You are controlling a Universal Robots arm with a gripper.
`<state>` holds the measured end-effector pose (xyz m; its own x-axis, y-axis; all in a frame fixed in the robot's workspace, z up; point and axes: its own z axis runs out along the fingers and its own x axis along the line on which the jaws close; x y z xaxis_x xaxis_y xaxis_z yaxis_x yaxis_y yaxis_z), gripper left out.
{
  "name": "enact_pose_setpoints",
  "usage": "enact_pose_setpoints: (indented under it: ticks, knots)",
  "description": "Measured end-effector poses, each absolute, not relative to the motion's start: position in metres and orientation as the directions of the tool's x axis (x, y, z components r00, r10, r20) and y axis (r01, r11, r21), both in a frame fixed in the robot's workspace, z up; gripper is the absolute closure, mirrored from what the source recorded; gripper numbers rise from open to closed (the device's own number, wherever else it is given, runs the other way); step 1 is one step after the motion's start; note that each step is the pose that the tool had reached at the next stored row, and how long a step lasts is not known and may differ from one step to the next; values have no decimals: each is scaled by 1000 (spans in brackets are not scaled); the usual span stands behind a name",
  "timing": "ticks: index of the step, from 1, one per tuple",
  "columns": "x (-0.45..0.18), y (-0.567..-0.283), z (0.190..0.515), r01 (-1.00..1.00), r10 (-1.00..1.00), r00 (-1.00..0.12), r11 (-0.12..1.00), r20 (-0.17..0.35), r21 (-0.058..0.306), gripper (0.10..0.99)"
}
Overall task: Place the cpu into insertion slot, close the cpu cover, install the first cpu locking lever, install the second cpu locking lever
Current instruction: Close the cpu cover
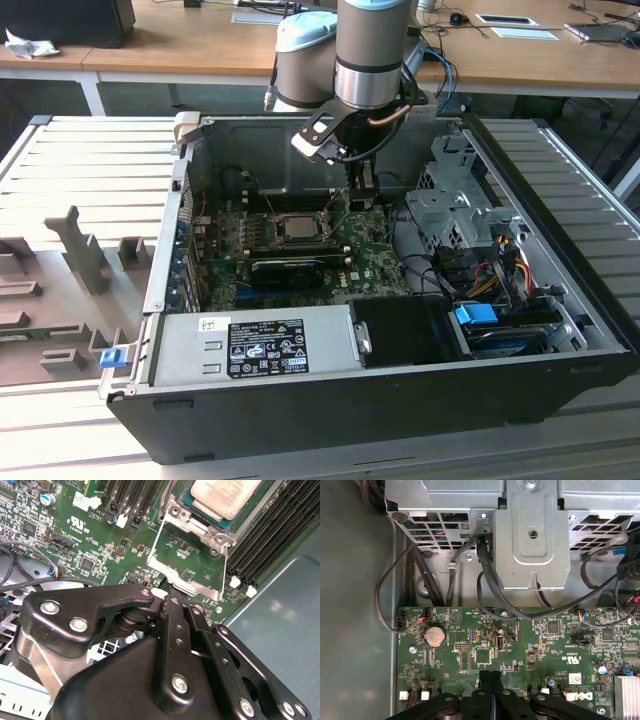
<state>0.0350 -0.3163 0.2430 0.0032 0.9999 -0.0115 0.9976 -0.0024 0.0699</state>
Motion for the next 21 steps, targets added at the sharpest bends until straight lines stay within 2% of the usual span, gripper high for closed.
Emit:
enact_pose_setpoints:
  ticks: [21]
  knots:
    - [31,-316,243,998,1000,3,-2,-12,70,980]
